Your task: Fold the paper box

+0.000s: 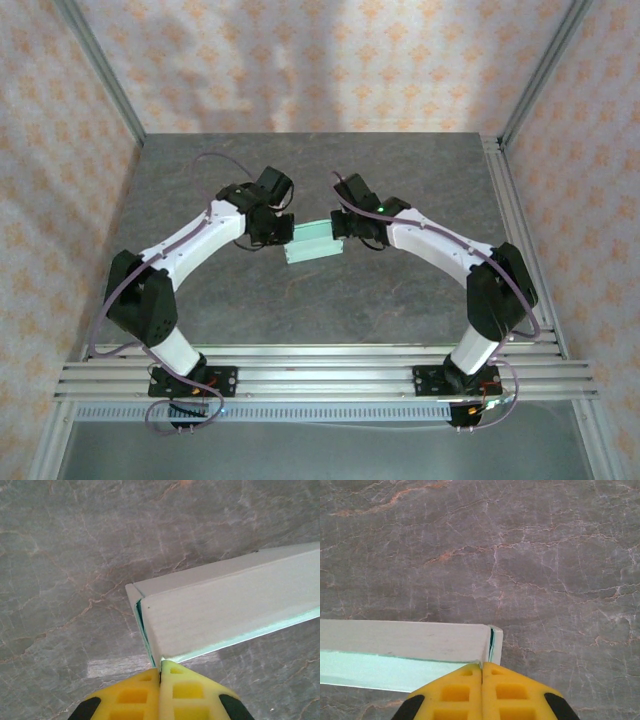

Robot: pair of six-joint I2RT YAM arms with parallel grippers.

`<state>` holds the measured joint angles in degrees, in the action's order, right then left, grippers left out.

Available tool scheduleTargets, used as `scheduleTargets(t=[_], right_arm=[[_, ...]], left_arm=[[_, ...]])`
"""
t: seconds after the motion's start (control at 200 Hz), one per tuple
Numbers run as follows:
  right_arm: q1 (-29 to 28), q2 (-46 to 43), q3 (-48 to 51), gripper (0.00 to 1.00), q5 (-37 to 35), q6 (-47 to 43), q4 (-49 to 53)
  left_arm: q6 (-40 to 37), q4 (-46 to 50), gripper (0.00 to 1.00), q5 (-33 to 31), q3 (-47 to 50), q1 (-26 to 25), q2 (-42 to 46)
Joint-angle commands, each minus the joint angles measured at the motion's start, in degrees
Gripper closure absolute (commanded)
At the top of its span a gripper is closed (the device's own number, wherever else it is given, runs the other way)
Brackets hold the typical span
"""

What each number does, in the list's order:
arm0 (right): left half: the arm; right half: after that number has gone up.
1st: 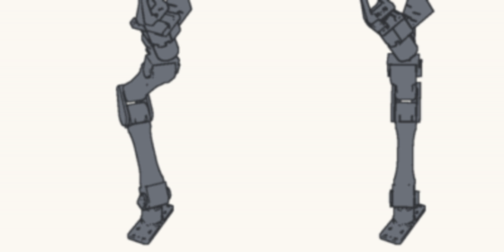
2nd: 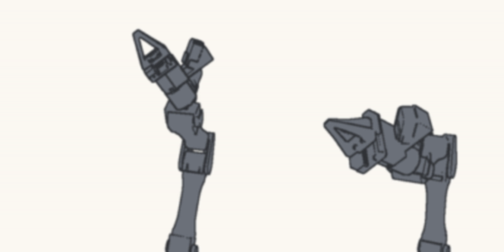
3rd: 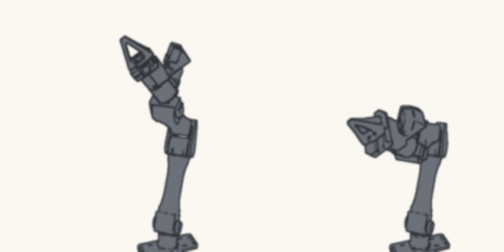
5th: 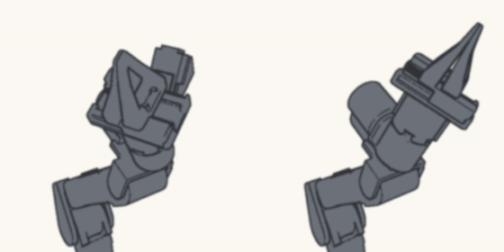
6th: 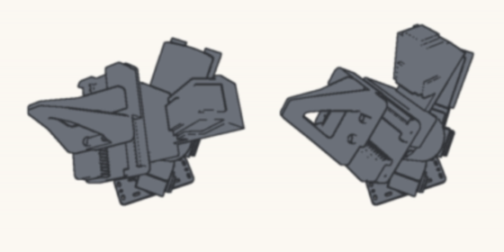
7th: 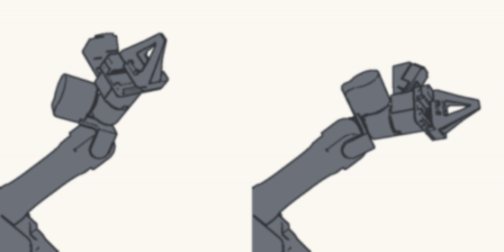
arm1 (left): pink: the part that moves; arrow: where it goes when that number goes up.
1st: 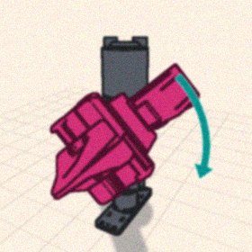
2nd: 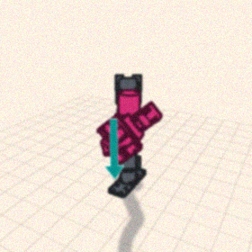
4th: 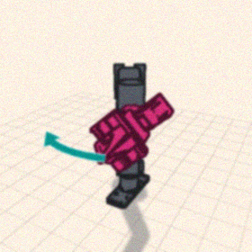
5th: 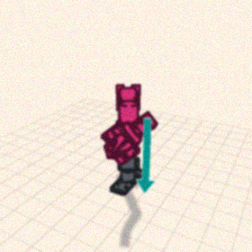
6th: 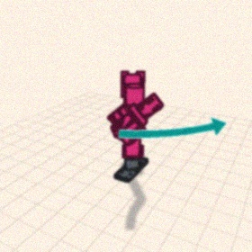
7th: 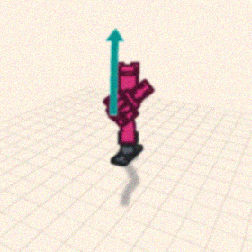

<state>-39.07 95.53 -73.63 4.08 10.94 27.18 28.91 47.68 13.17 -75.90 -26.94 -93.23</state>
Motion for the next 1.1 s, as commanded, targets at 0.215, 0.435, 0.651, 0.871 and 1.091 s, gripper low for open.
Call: scheduleTargets(t=[0.215, 0.435, 0.651, 0.871, 1.091], right_arm=[[-0.32, 0.18, 5.69, 1.00, 1.60, 0.35, -5.33], [-0.31, -4.66, 7.07, 0.77, 0.88, -0.56, -8.43], [-0.31, -10.23, 8.85, 0.50, 0.92, -2.72, -13.23], [-0.22, -4.60, 3.78, 0.34, -4.01, 0.17, -11.95], [0.39, 0.85, 2.82, 0.34, -5.41, 2.66, -12.23]], left_arm=[[0.45, -2.97, 1.00, 1.61, 2.42, -0.02, -2.54], [-0.07, -2.35, 1.00, 1.25, 2.25, -0.03, -2.44], [-0.38, -2.07, 1.00, 1.54, 1.91, -0.04, -2.56], [-0.65, -1.89, 0.94, 1.69, 1.72, -0.02, -2.43], [-0.34, -1.99, 0.76, 1.65, 0.96, -0.01, -0.86]])
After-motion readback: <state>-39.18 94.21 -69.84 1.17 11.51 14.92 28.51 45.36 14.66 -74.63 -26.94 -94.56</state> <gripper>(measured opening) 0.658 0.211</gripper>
